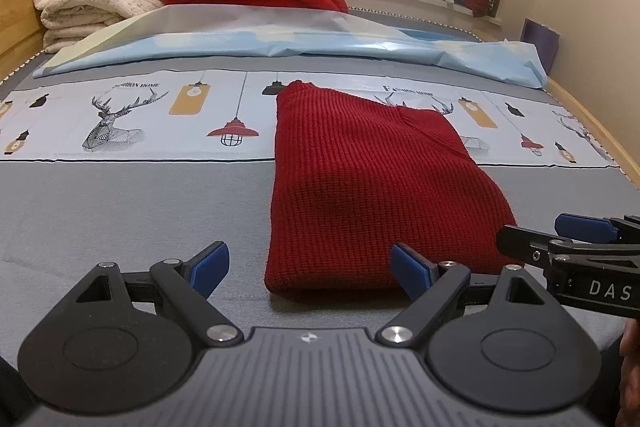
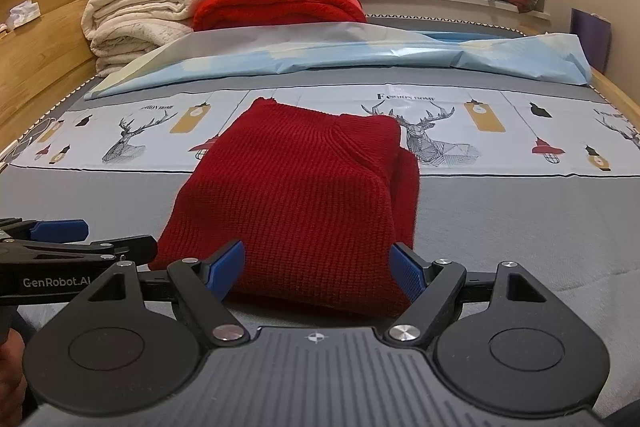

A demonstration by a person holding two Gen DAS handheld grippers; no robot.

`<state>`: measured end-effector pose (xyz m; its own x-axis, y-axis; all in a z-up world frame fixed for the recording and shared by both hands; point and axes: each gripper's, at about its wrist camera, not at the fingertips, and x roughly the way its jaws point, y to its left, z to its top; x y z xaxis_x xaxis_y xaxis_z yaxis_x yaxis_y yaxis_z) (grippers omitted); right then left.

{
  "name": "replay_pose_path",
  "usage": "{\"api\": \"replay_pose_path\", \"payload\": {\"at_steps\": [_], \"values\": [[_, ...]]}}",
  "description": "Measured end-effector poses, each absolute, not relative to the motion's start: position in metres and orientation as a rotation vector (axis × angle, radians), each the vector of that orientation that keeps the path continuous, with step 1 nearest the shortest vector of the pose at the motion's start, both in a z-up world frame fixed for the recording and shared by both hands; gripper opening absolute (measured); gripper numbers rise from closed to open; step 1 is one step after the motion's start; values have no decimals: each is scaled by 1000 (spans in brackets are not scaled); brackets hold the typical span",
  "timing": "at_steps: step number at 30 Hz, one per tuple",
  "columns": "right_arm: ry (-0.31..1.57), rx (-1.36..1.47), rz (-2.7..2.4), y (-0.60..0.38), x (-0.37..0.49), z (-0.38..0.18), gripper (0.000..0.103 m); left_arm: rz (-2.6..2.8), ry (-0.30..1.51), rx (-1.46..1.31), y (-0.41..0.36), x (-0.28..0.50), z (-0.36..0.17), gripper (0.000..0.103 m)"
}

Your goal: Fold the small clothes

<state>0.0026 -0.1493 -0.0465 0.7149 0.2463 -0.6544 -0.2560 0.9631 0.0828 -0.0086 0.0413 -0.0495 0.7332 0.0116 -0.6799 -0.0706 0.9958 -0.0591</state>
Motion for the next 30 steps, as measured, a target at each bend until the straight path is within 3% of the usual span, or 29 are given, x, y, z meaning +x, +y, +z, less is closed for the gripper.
{"api": "replay_pose_path", "payload": {"at_steps": [30], "values": [[722, -25, 292, -145, 0, -47, 81, 31, 745, -74, 40, -8, -52, 91]]}}
